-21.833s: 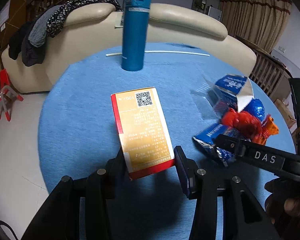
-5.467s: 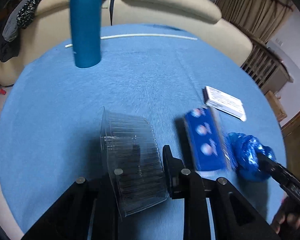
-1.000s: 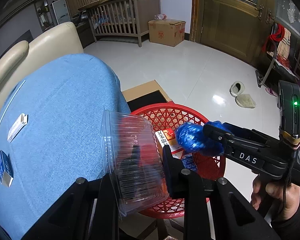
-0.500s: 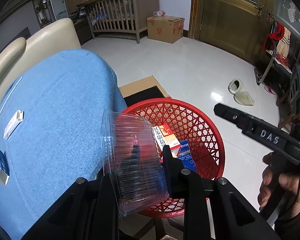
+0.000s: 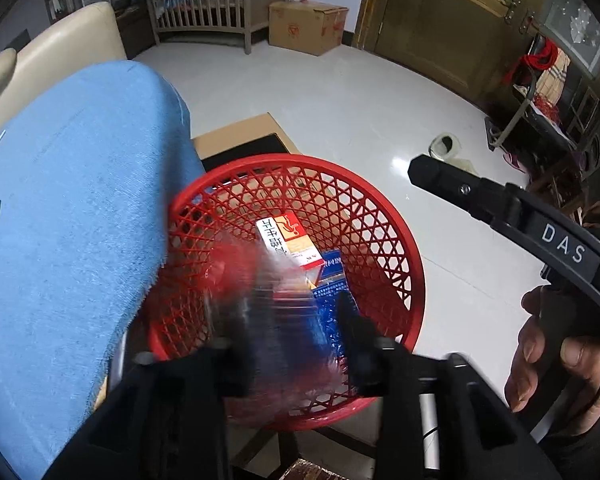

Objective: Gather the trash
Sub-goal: 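Open the right tool over the basket while the left tool lowers the clear tray inside, then move both tools back toward the blue box on the table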

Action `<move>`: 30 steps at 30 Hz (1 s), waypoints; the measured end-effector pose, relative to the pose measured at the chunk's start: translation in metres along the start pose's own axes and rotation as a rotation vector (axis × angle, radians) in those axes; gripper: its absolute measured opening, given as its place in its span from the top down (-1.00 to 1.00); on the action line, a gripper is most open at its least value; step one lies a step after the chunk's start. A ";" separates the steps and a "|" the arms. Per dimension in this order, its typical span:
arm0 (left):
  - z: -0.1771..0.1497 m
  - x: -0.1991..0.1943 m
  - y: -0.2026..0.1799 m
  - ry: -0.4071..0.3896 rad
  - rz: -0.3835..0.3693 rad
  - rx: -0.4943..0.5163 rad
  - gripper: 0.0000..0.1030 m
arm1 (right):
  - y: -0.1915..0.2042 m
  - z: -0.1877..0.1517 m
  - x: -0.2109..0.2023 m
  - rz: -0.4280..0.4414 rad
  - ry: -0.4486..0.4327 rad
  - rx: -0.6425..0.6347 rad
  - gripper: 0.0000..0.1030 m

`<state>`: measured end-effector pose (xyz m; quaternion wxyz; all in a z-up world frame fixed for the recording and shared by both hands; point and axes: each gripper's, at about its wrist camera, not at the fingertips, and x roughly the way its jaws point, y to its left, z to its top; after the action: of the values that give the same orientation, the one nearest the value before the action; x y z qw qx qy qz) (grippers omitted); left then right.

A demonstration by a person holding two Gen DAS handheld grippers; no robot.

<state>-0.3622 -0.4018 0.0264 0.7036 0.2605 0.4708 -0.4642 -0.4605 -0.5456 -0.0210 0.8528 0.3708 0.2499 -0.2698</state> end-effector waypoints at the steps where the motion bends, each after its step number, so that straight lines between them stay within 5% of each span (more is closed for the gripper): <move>1: 0.000 -0.001 -0.002 -0.006 0.008 0.004 -0.38 | 0.000 0.000 0.000 0.001 0.000 0.001 -0.24; 6: 0.002 -0.012 -0.002 -0.043 0.010 0.017 -0.42 | 0.000 -0.001 0.000 0.001 0.004 0.001 -0.24; 15: 0.006 -0.048 0.054 -0.131 -0.002 -0.161 -0.42 | 0.008 0.001 -0.002 0.009 -0.001 -0.017 -0.23; 21: -0.010 -0.087 0.101 -0.223 0.087 -0.260 -0.43 | 0.024 -0.001 0.002 0.022 0.015 -0.045 -0.23; 30: -0.064 -0.102 0.179 -0.232 0.206 -0.470 -0.44 | 0.068 -0.018 0.022 0.047 0.097 -0.146 -0.26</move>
<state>-0.2413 -0.2308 0.0793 0.8373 0.0816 0.4529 -0.2952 -0.4046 -0.4979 -0.0113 0.8705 0.3262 0.3012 -0.2123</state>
